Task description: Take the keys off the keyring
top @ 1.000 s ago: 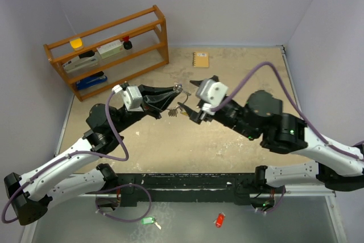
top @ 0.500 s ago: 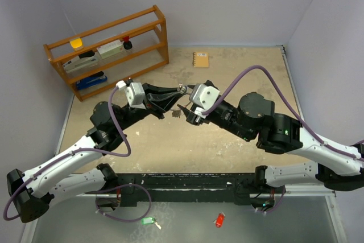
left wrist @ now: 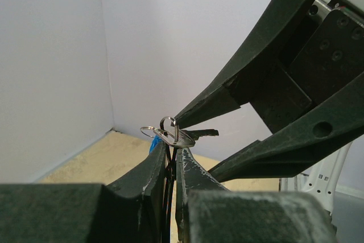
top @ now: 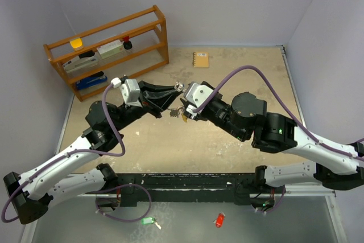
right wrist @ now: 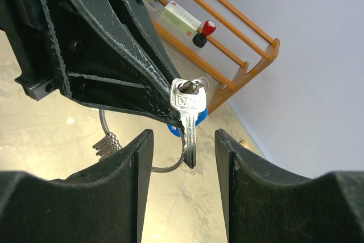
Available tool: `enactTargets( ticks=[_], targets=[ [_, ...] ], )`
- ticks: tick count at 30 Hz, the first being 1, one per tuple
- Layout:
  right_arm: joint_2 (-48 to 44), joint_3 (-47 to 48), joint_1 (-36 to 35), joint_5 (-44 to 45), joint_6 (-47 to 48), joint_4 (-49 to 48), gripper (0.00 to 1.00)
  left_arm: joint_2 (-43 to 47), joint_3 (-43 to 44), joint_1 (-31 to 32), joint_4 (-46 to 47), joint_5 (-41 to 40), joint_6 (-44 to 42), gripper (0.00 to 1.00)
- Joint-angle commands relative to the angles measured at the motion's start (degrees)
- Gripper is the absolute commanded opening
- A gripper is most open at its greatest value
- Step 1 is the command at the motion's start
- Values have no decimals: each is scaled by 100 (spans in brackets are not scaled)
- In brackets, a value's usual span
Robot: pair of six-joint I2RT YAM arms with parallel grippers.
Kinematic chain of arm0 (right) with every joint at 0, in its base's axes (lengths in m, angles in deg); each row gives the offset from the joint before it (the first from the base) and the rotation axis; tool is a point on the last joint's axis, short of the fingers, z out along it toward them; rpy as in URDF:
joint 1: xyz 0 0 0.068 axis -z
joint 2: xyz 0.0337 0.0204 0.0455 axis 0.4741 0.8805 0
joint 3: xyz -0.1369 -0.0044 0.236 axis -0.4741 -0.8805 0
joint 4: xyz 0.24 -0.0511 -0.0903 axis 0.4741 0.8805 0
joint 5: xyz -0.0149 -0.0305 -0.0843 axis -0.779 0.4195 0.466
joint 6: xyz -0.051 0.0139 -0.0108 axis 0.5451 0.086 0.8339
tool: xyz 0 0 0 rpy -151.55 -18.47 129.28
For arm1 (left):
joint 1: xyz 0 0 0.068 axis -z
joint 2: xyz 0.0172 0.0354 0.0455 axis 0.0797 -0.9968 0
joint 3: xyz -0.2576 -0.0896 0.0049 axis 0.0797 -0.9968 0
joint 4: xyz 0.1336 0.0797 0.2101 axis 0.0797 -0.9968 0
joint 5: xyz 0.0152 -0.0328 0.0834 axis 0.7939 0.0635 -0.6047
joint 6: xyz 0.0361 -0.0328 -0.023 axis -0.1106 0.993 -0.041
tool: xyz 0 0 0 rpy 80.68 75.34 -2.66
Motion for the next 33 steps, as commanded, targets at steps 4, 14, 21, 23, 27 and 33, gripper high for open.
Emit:
enactTargets(
  ticks=[4,14,21,23,27,33],
  targets=[
    [-43,75,7,175,157,-262,49,97,259,7,137,37,177,0],
    [-93,91,6,230,181,-258,44,10,231,7,-5,-165,82,0],
    [-52,99,7,272,242,-299,41,-31,207,7,60,-92,132,0],
    [-17,93,3,281,255,-302,38,-51,213,7,75,-63,155,0],
    [1,84,7,326,276,-300,32,-49,187,7,117,9,226,0],
    [-11,56,7,256,266,-307,21,-55,166,7,207,69,303,0]
  ],
)
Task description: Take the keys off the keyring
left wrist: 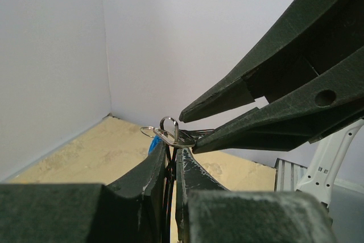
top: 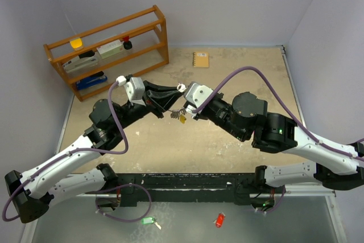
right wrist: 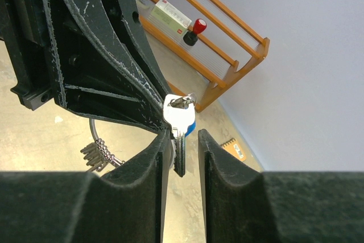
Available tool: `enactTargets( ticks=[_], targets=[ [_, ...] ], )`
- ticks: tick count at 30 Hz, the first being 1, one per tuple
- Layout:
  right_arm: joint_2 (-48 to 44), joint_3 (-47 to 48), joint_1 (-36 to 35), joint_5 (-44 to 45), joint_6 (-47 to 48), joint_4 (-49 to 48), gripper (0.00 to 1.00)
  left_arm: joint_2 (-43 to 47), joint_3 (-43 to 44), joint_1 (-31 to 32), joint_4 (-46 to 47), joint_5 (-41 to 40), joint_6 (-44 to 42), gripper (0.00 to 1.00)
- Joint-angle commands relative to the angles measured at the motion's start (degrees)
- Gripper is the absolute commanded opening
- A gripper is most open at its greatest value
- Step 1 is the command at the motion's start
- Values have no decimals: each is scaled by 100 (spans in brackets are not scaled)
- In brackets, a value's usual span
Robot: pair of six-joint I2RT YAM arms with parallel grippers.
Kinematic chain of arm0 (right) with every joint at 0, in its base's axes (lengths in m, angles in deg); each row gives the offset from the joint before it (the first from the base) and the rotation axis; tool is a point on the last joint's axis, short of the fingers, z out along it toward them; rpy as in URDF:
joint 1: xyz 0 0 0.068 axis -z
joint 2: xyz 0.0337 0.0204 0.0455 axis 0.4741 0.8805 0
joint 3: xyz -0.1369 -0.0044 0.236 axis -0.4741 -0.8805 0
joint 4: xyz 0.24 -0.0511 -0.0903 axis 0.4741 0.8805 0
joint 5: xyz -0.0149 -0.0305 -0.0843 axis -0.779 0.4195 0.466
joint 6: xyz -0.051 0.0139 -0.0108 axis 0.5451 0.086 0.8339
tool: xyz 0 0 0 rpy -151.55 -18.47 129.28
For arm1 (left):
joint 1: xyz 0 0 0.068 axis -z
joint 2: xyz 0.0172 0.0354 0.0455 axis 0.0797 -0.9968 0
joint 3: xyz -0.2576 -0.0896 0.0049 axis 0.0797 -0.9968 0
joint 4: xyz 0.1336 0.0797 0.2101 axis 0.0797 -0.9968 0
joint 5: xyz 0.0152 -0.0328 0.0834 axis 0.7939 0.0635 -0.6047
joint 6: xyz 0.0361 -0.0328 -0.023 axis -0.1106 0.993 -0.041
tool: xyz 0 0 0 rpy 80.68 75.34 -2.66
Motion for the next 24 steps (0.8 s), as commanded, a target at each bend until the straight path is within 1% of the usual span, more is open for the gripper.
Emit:
enactTargets(
  ticks=[1,5,9,16,21,24],
  targets=[
    [-55,60,6,61,49,-283,18,21,165,2,423,116,180,0],
    [-72,77,6,11,63,-302,4,-22,163,5,410,125,200,0],
    [-139,70,7,-51,69,-373,0,-55,136,5,340,-9,165,0],
    [-311,26,5,212,154,-581,0,-50,108,5,291,-1,162,0],
    [-399,16,7,363,253,-858,0,-65,126,5,302,275,199,0],
    [-384,94,5,447,284,-911,0,-40,140,5,303,612,178,0]
  ],
)
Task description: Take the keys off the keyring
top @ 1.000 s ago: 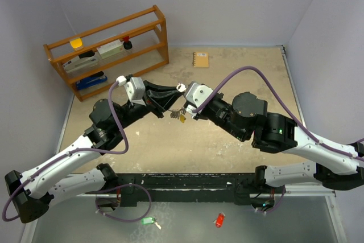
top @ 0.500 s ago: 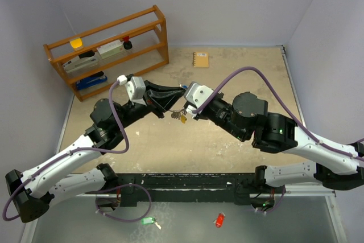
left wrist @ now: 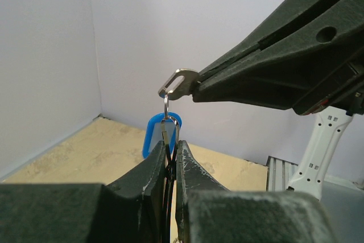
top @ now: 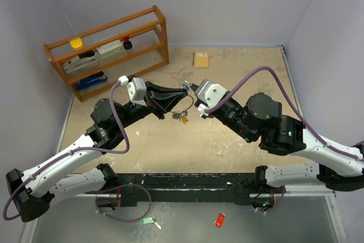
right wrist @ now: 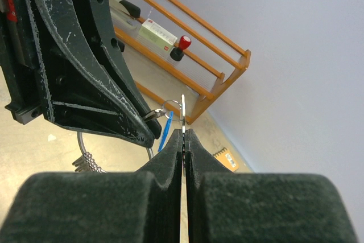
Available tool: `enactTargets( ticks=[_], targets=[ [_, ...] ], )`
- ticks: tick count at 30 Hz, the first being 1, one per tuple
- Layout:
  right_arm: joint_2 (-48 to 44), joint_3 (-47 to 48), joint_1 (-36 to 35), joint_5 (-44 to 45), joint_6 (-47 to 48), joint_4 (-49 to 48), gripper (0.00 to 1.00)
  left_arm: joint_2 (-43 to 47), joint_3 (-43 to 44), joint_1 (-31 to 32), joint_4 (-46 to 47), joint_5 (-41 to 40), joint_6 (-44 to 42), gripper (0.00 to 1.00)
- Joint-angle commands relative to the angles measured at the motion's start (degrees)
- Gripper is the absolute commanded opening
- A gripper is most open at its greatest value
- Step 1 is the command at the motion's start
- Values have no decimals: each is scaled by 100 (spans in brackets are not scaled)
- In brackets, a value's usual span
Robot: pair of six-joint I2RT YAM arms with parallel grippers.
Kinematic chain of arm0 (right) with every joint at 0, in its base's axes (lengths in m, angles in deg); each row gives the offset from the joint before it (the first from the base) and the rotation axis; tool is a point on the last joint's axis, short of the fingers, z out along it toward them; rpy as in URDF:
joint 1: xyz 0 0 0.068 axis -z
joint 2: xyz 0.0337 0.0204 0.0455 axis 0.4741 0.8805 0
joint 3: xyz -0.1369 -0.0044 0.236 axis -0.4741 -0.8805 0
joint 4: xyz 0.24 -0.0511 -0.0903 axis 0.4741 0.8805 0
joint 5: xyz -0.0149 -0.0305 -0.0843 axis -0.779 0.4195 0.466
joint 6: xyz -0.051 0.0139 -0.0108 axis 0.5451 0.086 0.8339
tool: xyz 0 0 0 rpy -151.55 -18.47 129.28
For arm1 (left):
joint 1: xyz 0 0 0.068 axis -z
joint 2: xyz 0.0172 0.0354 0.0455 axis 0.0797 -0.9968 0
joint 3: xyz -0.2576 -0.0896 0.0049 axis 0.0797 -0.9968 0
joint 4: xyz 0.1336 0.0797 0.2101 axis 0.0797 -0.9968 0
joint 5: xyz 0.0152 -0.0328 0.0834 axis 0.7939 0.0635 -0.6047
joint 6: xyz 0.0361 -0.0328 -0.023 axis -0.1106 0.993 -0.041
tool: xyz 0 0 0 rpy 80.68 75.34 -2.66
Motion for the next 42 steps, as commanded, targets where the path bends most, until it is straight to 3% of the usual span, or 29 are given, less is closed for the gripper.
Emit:
enactTargets(
  ticks=[1,10,20,42],
  targets=[
    [-77,186,9,323,132,-530,0,64,134,5,240,567,64,0],
    [257,433,10,386,-146,114,0,297,158,5,515,975,-128,0],
    [33,145,8,360,-162,163,0,536,130,5,757,1082,-33,0],
    [166,90,9,-588,-364,331,0,243,158,3,1655,1292,389,0]
  ],
)
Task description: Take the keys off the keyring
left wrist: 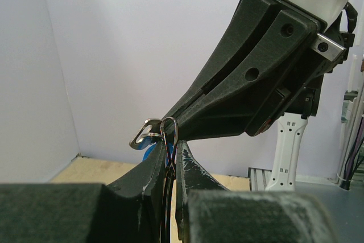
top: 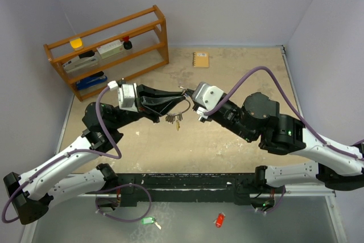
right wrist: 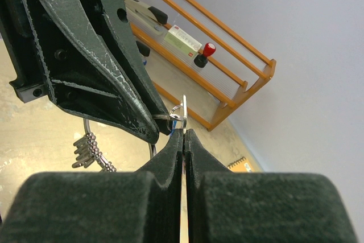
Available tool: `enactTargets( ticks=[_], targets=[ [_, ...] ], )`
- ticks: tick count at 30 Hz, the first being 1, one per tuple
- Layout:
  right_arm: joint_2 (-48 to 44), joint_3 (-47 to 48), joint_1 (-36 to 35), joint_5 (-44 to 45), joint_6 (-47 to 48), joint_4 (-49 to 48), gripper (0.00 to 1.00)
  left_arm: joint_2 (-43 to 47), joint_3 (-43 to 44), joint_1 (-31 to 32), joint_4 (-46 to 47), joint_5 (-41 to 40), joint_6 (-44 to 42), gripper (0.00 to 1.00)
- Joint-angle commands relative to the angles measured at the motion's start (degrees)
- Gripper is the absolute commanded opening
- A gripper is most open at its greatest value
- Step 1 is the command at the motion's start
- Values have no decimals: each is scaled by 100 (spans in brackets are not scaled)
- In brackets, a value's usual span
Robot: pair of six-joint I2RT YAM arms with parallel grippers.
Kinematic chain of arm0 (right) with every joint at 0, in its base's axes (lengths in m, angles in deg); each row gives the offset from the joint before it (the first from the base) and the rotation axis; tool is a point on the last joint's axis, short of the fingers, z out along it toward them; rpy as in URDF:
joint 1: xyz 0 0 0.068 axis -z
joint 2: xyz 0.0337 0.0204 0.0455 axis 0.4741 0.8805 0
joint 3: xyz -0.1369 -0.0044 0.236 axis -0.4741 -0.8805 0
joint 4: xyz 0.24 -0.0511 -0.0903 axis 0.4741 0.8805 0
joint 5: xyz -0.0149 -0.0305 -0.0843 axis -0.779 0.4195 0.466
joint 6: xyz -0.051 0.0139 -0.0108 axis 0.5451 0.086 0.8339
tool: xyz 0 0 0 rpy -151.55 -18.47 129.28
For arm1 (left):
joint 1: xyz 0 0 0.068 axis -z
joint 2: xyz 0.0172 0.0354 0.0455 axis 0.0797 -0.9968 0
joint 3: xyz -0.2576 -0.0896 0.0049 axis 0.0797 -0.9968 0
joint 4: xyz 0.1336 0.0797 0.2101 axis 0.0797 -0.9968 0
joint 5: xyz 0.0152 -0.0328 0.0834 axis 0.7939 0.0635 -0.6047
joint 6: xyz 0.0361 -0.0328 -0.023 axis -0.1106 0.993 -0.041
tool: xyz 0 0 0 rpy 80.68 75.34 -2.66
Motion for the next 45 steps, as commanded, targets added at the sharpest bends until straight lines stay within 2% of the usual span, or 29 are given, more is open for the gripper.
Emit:
enactTargets(
  ticks=[1,10,18,27,31,39,45],
  targets=[
    [93,-37,42,-109,-113,78,0,71,157,48,982,319,287,0],
    [464,57,40,-543,-191,323,0,171,207,49,916,55,-292,0],
    [832,126,53,-646,-157,401,0,144,260,44,1366,430,-245,0],
    [770,84,71,-982,-280,381,0,459,265,49,1912,801,27,0],
    [669,67,66,-535,-215,63,0,502,279,49,1981,1026,204,0],
    [669,103,71,-4,-80,-177,0,349,-60,44,2866,1616,1088,0],
    [675,199,63,8,-150,5,0,375,-269,46,2840,2006,982,0]
  ],
)
